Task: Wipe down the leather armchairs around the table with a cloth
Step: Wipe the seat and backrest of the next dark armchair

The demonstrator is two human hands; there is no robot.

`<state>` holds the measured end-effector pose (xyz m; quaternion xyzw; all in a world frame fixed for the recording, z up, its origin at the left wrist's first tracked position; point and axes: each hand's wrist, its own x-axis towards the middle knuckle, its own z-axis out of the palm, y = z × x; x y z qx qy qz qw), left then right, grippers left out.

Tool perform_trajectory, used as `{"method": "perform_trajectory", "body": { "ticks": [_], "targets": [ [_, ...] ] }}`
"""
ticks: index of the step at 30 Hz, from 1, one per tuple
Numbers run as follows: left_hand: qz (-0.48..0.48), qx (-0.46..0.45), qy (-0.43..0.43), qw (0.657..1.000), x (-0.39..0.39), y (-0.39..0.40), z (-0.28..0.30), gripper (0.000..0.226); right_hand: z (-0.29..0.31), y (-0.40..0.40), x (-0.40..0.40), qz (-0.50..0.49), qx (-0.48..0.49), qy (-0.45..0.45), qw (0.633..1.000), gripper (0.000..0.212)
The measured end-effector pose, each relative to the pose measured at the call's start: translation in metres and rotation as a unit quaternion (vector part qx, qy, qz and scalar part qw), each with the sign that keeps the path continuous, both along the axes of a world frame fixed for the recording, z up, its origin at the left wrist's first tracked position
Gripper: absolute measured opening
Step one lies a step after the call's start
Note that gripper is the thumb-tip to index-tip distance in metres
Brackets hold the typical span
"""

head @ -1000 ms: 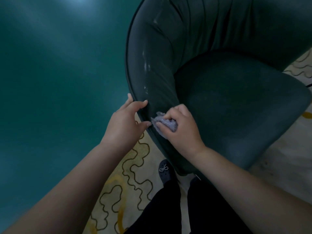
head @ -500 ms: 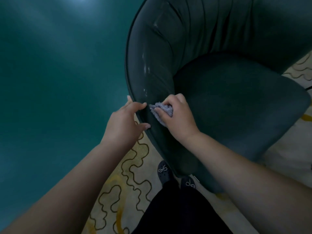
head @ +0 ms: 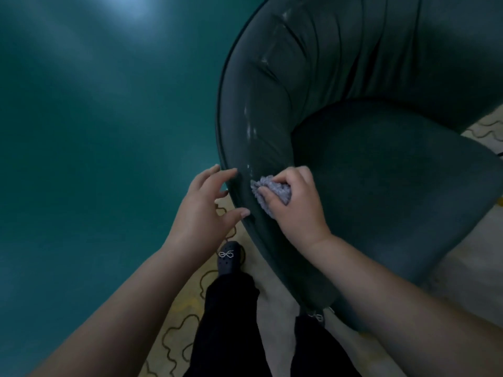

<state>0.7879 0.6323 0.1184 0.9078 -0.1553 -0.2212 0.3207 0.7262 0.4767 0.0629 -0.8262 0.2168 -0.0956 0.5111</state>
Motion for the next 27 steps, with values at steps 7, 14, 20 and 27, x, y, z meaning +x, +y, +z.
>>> {"method": "perform_trajectory", "body": {
  "ticks": [7,14,20,27],
  "targets": [
    [0.008,-0.001,0.026,1.0,0.087,0.001,0.001,0.052,0.012,0.026,0.054,-0.001,-0.149,-0.038,0.988,0.029],
    [-0.101,0.028,0.083,0.991,0.13,-0.013,-0.014,0.062,-0.01,-0.006,0.041,-0.222,-0.021,0.059,0.973,0.017],
    [-0.08,0.008,0.101,0.992,0.13,-0.022,-0.023,0.044,0.006,0.019,0.071,-0.127,-0.08,0.013,0.989,0.035],
    [-0.05,-0.007,0.135,0.99,0.13,-0.023,-0.027,0.042,-0.011,-0.01,0.05,-0.24,0.008,0.038,0.97,0.026]
  ]
}}
